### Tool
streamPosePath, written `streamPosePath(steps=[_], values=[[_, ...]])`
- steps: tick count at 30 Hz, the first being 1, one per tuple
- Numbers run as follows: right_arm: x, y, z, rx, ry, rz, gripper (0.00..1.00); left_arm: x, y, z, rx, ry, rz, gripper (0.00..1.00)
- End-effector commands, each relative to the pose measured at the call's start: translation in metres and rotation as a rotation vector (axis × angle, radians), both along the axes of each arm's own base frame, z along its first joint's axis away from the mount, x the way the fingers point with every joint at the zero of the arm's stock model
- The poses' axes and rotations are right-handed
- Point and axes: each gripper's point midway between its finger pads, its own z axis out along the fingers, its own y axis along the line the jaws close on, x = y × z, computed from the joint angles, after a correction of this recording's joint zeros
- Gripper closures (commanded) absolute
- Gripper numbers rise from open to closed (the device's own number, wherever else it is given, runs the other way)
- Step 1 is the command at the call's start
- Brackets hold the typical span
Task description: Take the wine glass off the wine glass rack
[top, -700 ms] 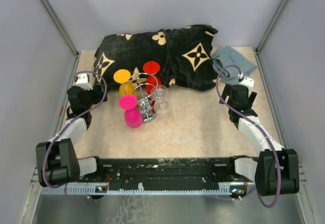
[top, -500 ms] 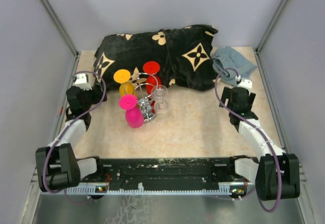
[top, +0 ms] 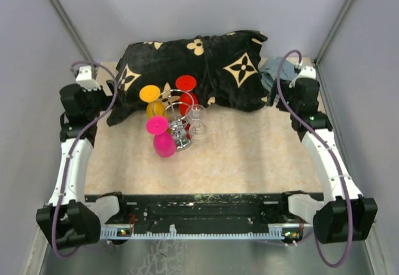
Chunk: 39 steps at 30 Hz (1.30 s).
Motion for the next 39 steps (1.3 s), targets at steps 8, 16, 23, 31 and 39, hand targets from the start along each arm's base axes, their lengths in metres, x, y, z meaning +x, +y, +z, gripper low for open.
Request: streamPosePath(steps=[8,16,23,31,39], values=[[0.03,0.104,0.063,0.459,0.048,0.368,0.14,0.009,-0.07,0.032,-0.375,0.21,-0.353,0.03],[0.035,0.138,0.092,0.525,0.015,0.463,0.13,0.008,-0.096,0.029,-0.595,0.342,-0.474,0.18],[0.03,0.139,0.091,0.513,0.015,0.457,0.11,-0.001,-0.106,0.033,-0.69,0.406,-0.529,0.35],[0.029,0.138,0.09,0.506,0.015,0.451,0.1,-0.012,-0.111,0.023,-0.763,0.466,-0.552,0.41],[0.03,0.138,0.093,0.505,0.005,0.452,0.09,-0.009,-0.111,0.012,-0.816,0.505,-0.562,0.48]])
